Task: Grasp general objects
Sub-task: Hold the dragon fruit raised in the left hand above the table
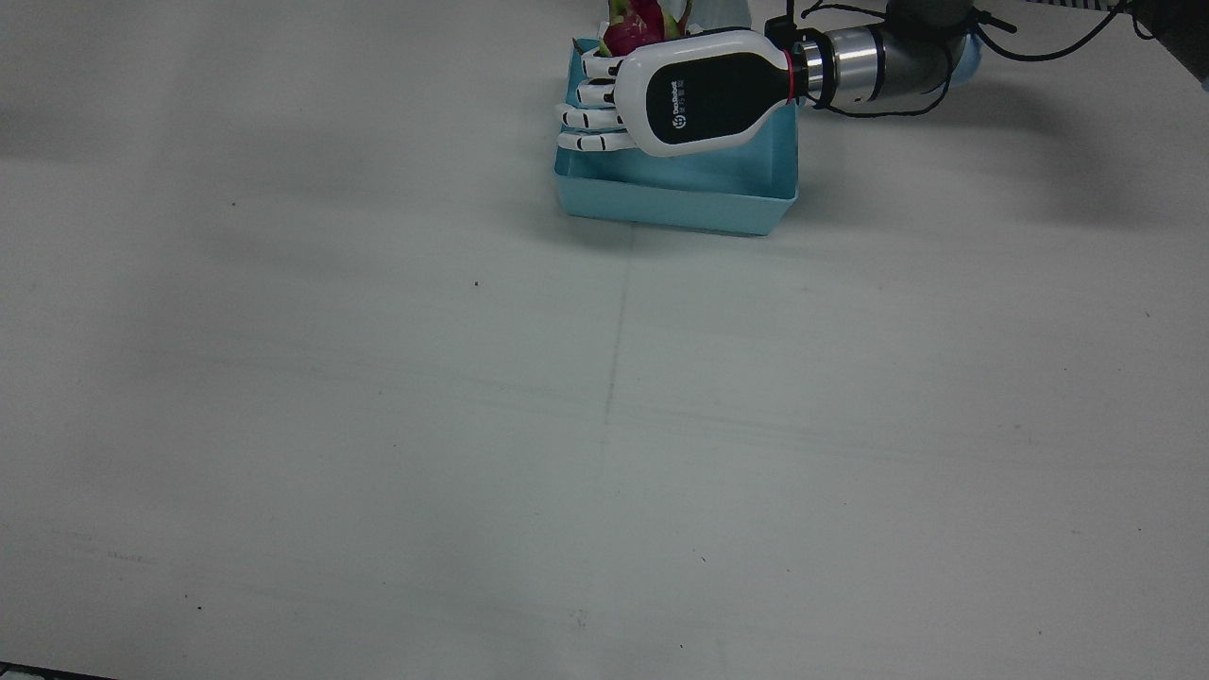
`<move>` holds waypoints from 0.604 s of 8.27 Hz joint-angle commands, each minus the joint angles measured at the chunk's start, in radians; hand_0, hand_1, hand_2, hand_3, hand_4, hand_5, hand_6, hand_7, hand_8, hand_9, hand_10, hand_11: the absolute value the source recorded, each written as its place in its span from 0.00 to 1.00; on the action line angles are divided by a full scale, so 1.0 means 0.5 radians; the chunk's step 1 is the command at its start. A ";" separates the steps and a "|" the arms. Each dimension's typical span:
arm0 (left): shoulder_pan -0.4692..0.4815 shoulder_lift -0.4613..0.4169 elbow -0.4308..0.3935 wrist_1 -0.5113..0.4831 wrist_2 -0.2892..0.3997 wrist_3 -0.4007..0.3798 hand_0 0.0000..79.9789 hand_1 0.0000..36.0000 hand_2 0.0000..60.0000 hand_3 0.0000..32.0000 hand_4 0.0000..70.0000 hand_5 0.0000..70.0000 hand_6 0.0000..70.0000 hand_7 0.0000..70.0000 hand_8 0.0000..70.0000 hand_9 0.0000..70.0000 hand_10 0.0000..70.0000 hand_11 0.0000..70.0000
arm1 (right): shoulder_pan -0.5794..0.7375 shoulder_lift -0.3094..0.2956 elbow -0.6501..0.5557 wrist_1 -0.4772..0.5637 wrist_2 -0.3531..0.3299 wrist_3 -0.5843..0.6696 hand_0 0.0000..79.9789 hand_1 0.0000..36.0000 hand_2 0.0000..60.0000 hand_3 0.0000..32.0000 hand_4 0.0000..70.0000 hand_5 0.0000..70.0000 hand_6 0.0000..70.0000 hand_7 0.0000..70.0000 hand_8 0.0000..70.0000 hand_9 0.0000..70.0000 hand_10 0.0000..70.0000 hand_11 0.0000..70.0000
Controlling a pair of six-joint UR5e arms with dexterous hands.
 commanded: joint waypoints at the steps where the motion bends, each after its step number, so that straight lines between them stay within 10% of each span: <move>1: 0.007 0.011 0.001 -0.038 -0.003 0.002 0.62 0.31 0.00 0.00 0.09 1.00 0.28 0.52 0.04 0.08 0.06 0.10 | 0.000 0.000 0.000 0.000 -0.001 0.000 0.00 0.00 0.00 0.00 0.00 0.00 0.00 0.00 0.00 0.00 0.00 0.00; 2: 0.004 0.014 0.001 -0.041 0.000 0.002 0.62 0.32 0.00 0.00 0.00 1.00 0.11 0.16 0.01 0.01 0.02 0.05 | 0.000 0.000 0.000 0.000 0.002 0.000 0.00 0.00 0.00 0.00 0.00 0.00 0.00 0.00 0.00 0.00 0.00 0.00; 3: -0.002 0.017 0.001 -0.057 0.000 0.002 0.63 0.33 0.00 0.00 0.02 1.00 0.09 0.16 0.00 0.01 0.02 0.06 | 0.000 0.000 0.000 0.000 0.002 0.000 0.00 0.00 0.00 0.00 0.00 0.00 0.00 0.00 0.00 0.00 0.00 0.00; 4: -0.002 0.023 0.001 -0.060 0.000 0.002 0.62 0.34 0.00 0.00 0.14 0.00 0.05 0.14 0.00 0.01 0.02 0.06 | 0.000 0.000 0.000 0.000 -0.001 0.000 0.00 0.00 0.00 0.00 0.00 0.00 0.00 0.00 0.00 0.00 0.00 0.00; 5: -0.002 0.026 -0.002 -0.063 0.000 0.002 0.62 0.36 0.00 0.00 0.13 0.00 0.03 0.12 0.00 0.00 0.01 0.04 | 0.000 0.000 0.000 0.000 -0.001 0.000 0.00 0.00 0.00 0.00 0.00 0.00 0.00 0.00 0.00 0.00 0.00 0.00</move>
